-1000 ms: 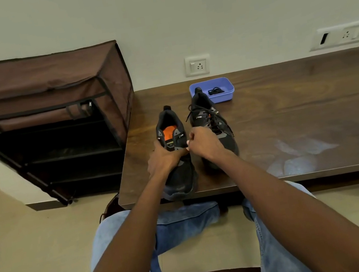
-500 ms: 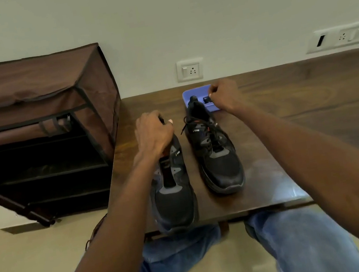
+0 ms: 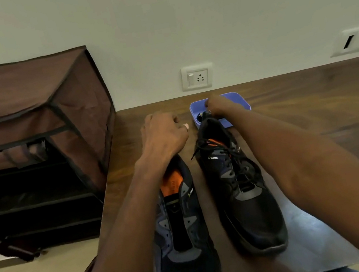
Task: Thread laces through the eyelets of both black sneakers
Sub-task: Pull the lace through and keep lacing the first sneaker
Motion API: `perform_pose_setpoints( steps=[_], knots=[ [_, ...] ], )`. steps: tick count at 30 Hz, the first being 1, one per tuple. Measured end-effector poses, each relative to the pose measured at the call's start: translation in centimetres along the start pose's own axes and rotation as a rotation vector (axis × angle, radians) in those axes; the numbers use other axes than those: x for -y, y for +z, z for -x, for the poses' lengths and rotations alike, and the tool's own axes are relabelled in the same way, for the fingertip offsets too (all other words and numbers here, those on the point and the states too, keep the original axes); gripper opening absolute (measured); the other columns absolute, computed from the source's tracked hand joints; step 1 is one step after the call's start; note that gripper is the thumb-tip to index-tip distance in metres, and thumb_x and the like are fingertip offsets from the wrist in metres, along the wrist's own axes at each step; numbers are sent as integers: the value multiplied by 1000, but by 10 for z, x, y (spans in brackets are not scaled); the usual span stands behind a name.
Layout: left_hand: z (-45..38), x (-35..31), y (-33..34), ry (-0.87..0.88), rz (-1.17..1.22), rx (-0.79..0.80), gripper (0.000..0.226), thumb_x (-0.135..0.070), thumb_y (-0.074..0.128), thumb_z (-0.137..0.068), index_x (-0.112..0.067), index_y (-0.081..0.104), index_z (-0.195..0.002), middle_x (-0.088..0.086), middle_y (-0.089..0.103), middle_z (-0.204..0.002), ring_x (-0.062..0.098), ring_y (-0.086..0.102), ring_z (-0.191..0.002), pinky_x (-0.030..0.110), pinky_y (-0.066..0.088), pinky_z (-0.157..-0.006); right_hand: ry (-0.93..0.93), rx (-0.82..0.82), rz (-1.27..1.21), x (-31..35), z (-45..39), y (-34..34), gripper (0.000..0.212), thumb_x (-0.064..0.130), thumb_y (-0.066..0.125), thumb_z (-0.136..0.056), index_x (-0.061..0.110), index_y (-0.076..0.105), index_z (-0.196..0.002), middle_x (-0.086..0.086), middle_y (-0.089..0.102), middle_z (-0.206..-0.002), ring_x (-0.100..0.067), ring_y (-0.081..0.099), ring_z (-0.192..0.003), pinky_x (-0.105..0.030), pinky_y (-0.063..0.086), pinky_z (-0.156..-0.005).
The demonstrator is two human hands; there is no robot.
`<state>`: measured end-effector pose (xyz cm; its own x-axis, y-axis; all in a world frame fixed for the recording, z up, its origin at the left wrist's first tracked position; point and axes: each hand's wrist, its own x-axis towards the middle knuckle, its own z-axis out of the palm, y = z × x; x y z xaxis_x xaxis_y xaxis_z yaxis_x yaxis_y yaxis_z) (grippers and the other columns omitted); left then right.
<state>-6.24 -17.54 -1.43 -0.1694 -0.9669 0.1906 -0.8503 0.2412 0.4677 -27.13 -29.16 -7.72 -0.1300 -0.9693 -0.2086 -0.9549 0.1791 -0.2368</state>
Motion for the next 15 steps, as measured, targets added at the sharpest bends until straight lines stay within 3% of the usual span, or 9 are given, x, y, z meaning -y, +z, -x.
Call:
perform_pose_setpoints(
  steps=[4, 7, 9, 11, 13, 15],
  knots=[
    [1, 12, 2, 6, -12, -39, 25, -34, 65, -92, -15, 71, -106, 5, 64, -123, 28, 46, -127, 44, 38, -104, 73, -18, 67, 7, -8, 6, 14, 18, 48, -100, 11, 57, -108, -9, 58, -110, -35, 48, -128, -50, 23, -115],
    [0, 18, 4, 14, 59, -84, 21, -32, 67, -91, -17, 72, -105, 1, 65, -121, 25, 50, -124, 46, 41, -107, 66, -46, 124, 10, -15, 14, 6, 20, 51, -99, 14, 53, -98, -4, 58, -93, -31, 53, -114, -55, 15, -117],
    [2, 22, 5, 37, 122, -157, 18, -29, 67, -89, -19, 74, -102, 0, 68, -115, 22, 54, -119, 47, 45, -104, 68, -140, 77, 13, -12, 13, 11, 16, 49, -97, 13, 51, -87, -3, 53, -77, -28, 52, -93, -50, 25, -110],
    [5, 23, 3, 47, 141, -232, 20, -25, 66, -90, -17, 74, -105, 2, 67, -120, 21, 52, -124, 42, 40, -109, 88, -283, 44, 14, -4, 5, 15, 12, 51, -92, 12, 50, -77, -4, 52, -72, -29, 52, -84, -40, 36, -88],
    [17, 21, -5, 23, 178, -289, 23, -21, 65, -92, -14, 72, -112, 5, 62, -130, 20, 44, -132, 33, 31, -111, 88, -404, -92, 14, 10, -15, 21, 8, 55, -87, 11, 48, -68, -6, 52, -68, -30, 52, -77, -34, 33, -76],
    [32, 15, -16, -4, 232, -333, 24, -20, 64, -94, -12, 70, -116, 5, 58, -133, 21, 42, -134, 32, 31, -111, 62, -474, -274, 16, 30, -42, 19, 7, 58, -85, 6, 53, -66, -6, 52, -64, -31, 52, -73, -34, 34, -75]
  ],
)
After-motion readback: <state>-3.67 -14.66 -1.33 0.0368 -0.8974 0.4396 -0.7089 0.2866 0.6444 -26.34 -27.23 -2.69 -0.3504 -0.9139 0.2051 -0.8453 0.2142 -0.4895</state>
